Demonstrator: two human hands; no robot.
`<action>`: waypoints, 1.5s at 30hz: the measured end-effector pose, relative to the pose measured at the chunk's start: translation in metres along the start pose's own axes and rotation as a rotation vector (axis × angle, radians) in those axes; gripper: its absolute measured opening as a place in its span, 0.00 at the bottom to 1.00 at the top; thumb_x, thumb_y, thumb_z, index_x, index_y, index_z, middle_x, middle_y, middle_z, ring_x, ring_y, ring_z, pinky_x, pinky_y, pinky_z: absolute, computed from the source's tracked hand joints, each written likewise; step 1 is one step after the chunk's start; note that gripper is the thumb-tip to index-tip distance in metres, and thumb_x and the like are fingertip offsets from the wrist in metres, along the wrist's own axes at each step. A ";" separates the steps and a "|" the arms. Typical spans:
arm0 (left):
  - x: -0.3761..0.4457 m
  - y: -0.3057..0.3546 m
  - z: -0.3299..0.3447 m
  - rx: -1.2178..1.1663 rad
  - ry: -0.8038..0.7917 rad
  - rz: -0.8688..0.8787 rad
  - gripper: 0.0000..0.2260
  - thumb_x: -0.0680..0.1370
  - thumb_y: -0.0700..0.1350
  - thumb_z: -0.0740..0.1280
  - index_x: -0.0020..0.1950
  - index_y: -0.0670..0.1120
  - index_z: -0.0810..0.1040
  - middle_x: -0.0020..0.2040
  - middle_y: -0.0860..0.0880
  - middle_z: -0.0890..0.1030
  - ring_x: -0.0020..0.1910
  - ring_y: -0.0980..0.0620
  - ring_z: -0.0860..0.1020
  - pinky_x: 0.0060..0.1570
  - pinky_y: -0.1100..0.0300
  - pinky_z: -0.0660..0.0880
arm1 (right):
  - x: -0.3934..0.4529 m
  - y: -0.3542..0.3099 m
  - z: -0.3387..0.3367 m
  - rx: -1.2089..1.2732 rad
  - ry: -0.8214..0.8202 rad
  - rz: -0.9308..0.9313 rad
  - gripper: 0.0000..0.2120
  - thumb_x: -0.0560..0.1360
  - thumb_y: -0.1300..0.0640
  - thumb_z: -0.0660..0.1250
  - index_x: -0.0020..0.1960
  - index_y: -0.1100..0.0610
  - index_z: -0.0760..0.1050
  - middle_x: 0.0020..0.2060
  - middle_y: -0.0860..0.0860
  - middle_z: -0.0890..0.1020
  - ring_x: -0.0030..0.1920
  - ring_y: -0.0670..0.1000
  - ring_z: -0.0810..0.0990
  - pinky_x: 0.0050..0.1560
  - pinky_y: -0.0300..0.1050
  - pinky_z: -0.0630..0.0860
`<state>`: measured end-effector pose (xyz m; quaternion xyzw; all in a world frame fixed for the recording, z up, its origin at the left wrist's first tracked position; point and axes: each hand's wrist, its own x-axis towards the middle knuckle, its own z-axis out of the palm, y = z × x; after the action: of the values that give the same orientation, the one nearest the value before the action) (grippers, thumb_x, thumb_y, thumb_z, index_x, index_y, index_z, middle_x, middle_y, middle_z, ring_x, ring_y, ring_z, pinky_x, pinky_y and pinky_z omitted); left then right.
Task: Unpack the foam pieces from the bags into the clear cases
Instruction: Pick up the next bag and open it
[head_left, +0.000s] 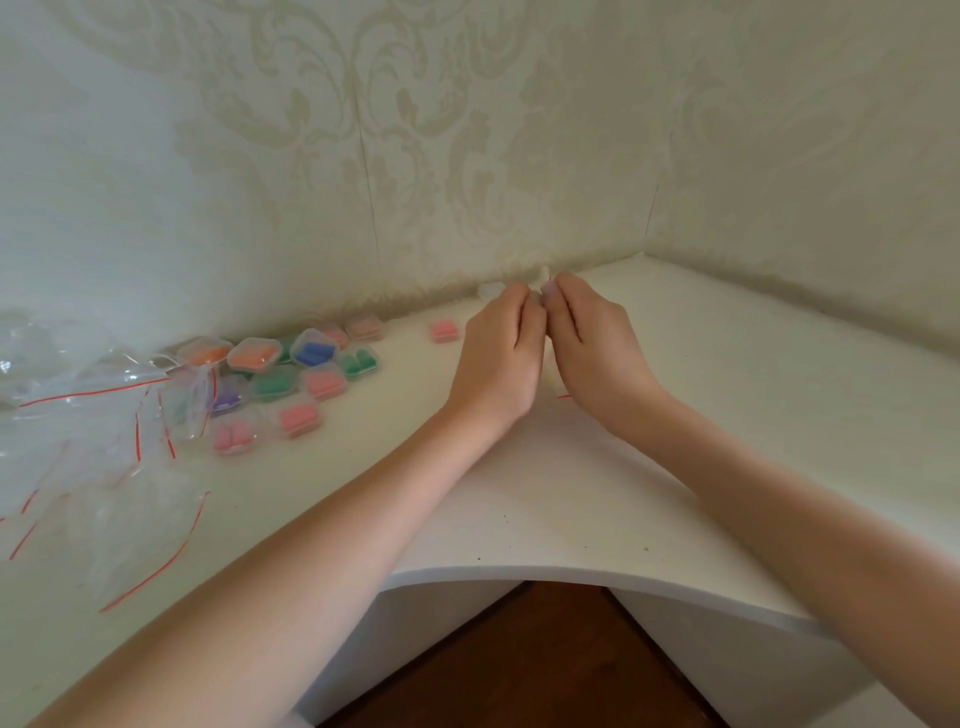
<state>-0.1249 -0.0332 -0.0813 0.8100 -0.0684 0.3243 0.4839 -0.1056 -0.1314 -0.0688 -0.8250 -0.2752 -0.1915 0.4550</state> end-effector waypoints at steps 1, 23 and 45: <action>0.000 0.000 0.000 -0.014 -0.009 -0.002 0.14 0.80 0.43 0.54 0.36 0.43 0.66 0.28 0.52 0.68 0.29 0.55 0.66 0.30 0.64 0.61 | 0.001 0.000 -0.001 0.001 0.006 0.001 0.17 0.82 0.58 0.53 0.34 0.52 0.59 0.28 0.46 0.68 0.26 0.41 0.66 0.28 0.35 0.62; 0.000 0.009 -0.011 0.248 0.162 -0.051 0.16 0.78 0.39 0.57 0.32 0.51 0.59 0.27 0.54 0.66 0.28 0.53 0.64 0.29 0.57 0.55 | 0.003 -0.004 -0.015 -0.255 0.047 -0.061 0.06 0.80 0.58 0.58 0.47 0.58 0.62 0.41 0.56 0.75 0.41 0.60 0.78 0.39 0.60 0.75; -0.008 0.004 -0.001 0.478 0.186 0.463 0.11 0.78 0.47 0.60 0.40 0.42 0.73 0.30 0.48 0.76 0.26 0.46 0.74 0.27 0.63 0.60 | 0.007 0.010 -0.019 -0.269 -0.051 0.065 0.08 0.73 0.62 0.64 0.47 0.58 0.81 0.66 0.50 0.73 0.63 0.50 0.72 0.58 0.47 0.70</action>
<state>-0.1333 -0.0364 -0.0828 0.8304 -0.1280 0.5047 0.1984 -0.0948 -0.1498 -0.0618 -0.8916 -0.2317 -0.1908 0.3391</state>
